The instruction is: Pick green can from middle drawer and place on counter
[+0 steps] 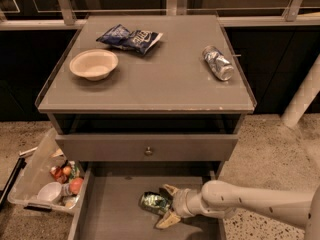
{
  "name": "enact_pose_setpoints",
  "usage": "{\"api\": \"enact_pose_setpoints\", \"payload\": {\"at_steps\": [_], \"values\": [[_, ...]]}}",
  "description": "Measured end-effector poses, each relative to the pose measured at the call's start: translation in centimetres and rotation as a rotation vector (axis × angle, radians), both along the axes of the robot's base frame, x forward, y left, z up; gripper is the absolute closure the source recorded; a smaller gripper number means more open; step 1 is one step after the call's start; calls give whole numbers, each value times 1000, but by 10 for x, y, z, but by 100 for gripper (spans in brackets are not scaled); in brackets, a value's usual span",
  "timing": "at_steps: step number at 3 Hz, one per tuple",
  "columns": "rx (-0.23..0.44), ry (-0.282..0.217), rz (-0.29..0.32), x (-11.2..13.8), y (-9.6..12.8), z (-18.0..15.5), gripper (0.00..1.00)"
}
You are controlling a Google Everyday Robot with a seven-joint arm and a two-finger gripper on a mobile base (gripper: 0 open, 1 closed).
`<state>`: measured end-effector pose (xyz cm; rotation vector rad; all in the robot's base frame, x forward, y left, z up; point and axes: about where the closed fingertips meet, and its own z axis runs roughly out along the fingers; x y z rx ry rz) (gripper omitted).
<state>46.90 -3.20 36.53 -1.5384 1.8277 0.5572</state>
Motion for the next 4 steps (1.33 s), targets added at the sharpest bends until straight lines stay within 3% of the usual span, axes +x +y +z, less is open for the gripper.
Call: {"api": "enact_pose_setpoints", "payload": {"at_steps": [3,4], "values": [[0,0,1,0,0,0,88],[-2,5,20,-4,5,4,100]]}}
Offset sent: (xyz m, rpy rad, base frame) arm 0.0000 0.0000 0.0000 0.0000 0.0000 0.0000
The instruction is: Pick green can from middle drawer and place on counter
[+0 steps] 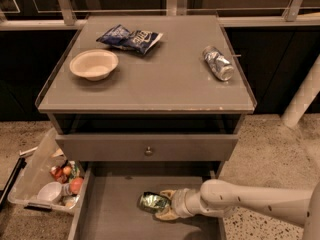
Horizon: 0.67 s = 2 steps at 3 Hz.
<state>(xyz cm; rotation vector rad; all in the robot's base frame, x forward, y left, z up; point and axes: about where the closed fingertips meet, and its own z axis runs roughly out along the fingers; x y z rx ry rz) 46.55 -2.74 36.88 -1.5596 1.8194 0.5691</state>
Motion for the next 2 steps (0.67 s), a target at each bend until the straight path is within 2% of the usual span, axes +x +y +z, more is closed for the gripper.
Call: {"api": "enact_pose_setpoints", "payload": {"at_steps": [1,2], "values": [[6,-11,19,-6,-1,15,100],[13,-45,35,-10,-9,43,100]]}}
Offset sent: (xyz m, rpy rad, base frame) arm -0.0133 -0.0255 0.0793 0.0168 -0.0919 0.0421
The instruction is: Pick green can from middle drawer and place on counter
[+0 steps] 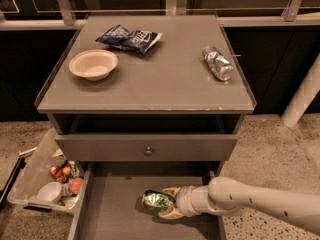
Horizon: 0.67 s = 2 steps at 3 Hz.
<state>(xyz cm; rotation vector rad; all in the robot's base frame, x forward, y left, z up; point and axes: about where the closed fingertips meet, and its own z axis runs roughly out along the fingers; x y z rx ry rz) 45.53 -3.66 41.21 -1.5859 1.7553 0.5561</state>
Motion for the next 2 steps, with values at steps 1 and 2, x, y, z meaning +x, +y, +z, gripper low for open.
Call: {"api": "enact_pose_setpoints", "payload": {"at_steps": [1,2], "values": [[-15,-62,-9,-1,-23,40,100],[-34,-121,-23,5,-54,88,100]]}}
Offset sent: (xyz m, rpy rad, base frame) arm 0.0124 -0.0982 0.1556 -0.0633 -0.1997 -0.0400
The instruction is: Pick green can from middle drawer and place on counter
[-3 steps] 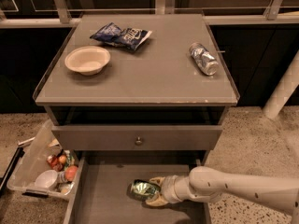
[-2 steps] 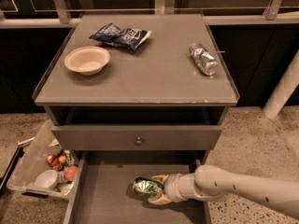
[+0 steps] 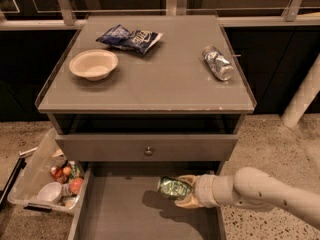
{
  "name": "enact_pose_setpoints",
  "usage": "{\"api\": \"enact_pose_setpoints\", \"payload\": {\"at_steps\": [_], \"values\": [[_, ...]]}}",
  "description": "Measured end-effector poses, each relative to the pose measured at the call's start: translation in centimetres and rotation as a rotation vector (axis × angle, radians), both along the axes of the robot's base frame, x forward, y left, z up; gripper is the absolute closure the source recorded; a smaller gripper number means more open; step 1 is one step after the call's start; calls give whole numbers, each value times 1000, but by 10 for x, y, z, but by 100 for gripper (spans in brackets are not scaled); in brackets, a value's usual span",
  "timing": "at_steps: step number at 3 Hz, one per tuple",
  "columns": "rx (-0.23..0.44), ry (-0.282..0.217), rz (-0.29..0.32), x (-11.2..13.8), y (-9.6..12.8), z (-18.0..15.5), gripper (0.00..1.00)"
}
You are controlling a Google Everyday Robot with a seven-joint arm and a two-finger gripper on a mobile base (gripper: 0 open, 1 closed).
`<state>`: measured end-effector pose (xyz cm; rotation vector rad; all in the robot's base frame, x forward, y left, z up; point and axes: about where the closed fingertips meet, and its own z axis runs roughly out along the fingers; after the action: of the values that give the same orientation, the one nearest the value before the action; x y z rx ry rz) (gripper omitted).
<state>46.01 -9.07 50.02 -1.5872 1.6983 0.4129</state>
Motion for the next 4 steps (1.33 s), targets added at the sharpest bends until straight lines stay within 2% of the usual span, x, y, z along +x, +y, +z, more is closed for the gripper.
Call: {"api": "enact_pose_setpoints", "payload": {"at_steps": [1,2,3,4], "values": [[-52,-60,-1,2,-22,53,100],[-105,-127,-3,3,-35,104,100],[-123,-198,35,-5,-35,155,100],[-123,-198,35,-5,-35,155,100]]}}
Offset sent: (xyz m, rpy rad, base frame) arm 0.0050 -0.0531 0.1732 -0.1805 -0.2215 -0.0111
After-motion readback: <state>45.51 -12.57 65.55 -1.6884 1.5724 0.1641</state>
